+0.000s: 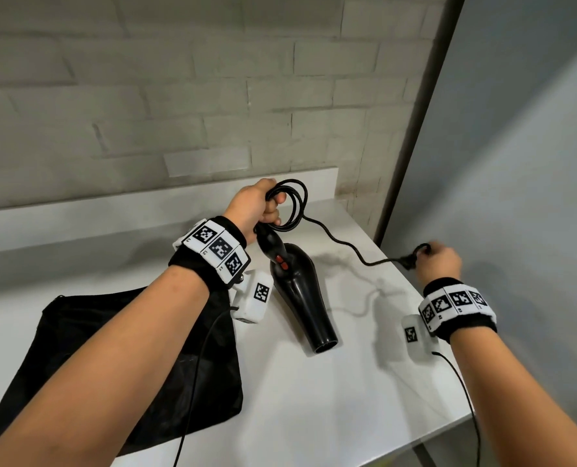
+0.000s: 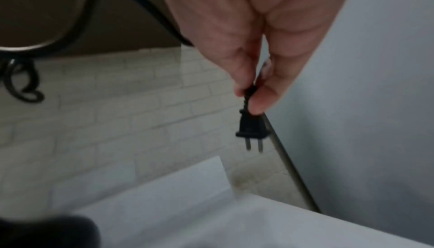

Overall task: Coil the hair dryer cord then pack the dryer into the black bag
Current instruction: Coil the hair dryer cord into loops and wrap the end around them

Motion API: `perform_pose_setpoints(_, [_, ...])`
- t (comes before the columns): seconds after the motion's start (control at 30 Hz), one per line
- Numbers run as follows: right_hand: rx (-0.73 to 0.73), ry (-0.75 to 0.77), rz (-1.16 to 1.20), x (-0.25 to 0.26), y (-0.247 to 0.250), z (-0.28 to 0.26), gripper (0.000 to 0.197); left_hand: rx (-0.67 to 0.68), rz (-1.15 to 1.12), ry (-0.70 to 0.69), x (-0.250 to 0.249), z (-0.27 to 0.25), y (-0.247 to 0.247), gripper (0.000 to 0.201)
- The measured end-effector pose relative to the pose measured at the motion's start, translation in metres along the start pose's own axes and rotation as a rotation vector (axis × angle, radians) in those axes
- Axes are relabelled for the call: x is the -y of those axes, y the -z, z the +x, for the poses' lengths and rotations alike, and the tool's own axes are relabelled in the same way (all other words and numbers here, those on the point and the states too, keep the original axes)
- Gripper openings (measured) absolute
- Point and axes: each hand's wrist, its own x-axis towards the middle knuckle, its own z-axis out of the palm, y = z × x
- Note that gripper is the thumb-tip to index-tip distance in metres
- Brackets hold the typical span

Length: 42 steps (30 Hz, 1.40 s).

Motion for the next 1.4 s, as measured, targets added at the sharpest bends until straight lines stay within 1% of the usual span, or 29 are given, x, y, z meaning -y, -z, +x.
perform_pose_setpoints(0.07, [-0.057, 0.066, 0.287, 0.012, -0.001, 0.0, 0.027, 0.015, 0.035, 0.016, -0.001, -0.001, 0.002, 0.043])
perform_pose_setpoints(0.13, [-0.052, 0.134, 0.589, 0.034, 0.003, -0.007, 0.04, 0.019, 0.071, 0.022, -0.001, -0.001, 0.003, 0.043])
perform_pose_setpoints(0.2, [-0.021, 0.222, 0.809, 0.061, 0.011, -0.021, 0.038, 0.019, 0.105, 0.023, -0.001, -0.001, 0.002, 0.044])
perform_pose_setpoints(0.3, [0.097, 0.424, 0.991, 0.096, 0.023, -0.047, 0.029, 0.011, 0.117, 0.008, 0.0, 0.001, -0.001, 0.045])
perform_pose_setpoints(0.37, [0.228, 0.544, 1.066, 0.113, 0.024, -0.067, 0.023, 0.005, 0.101, 0.005, 0.0, 0.001, -0.004, 0.045])
perform_pose_setpoints(0.43, [0.335, 0.644, 1.026, 0.121, 0.017, -0.085, 0.024, 0.007, 0.104, 0.003, -0.001, 0.001, -0.008, 0.045])
perform_pose_setpoints(0.47, [0.348, 0.697, 0.956, 0.121, 0.012, -0.091, 0.03, 0.007, 0.106, -0.005, -0.001, 0.0, -0.01, 0.045])
perform_pose_setpoints(0.53, [0.308, 0.812, 0.76, 0.117, 0.0, -0.097, 0.04, -0.007, 0.097, -0.028, -0.002, 0.0, -0.012, 0.043])
perform_pose_setpoints(0.6, [0.269, 0.89, 0.604, 0.112, -0.008, -0.099, 0.038, -0.019, 0.075, -0.052, -0.002, -0.001, -0.013, 0.039])
perform_pose_setpoints(0.7, [0.21, 0.927, 0.519, 0.109, -0.014, -0.1, 0.034, -0.009, 0.087, -0.062, -0.001, -0.003, -0.014, 0.037])
perform_pose_setpoints(0.83, [0.103, 0.939, 0.488, 0.109, -0.019, -0.099, 0.033, 0.026, 0.193, -0.076, -0.001, -0.005, -0.015, 0.039])
perform_pose_setpoints(0.97, [0.074, 0.958, 0.451, 0.111, -0.026, -0.1, 0.028, 0.071, 0.235, -0.092, -0.003, -0.009, -0.019, 0.041])
perform_pose_setpoints(1.1, [0.052, 1.048, 0.301, 0.114, -0.031, -0.097, 0.023, 0.093, 0.321, -0.088, -0.002, -0.012, -0.018, 0.046])
perform_pose_setpoints(1.2, [0.008, 1.135, 0.18, 0.116, -0.034, -0.096, 0.03, 0.119, 0.371, -0.081, -0.003, -0.015, -0.021, 0.048])
perform_pose_setpoints(1.23, [-0.016, 1.137, 0.174, 0.117, -0.035, -0.096, 0.031, 0.124, 0.372, -0.085, -0.003, -0.015, -0.022, 0.048])
perform_pose_setpoints(1.3, [-0.069, 1.052, 0.231, 0.119, -0.034, -0.098, 0.025, 0.138, 0.347, -0.084, -0.002, -0.015, -0.021, 0.047])
perform_pose_setpoints(1.33, [-0.088, 0.972, 0.289, 0.119, -0.034, -0.097, 0.022, 0.149, 0.326, -0.077, -0.003, -0.015, -0.021, 0.046])
perform_pose_setpoints(1.37, [-0.08, 0.873, 0.345, 0.119, -0.033, -0.094, 0.027, 0.159, 0.302, -0.067, -0.003, -0.016, -0.02, 0.046])
perform_pose_setpoints(1.4, [-0.036, 0.77, 0.392, 0.119, -0.032, -0.09, 0.037, 0.167, 0.28, -0.057, -0.003, -0.017, -0.02, 0.045])
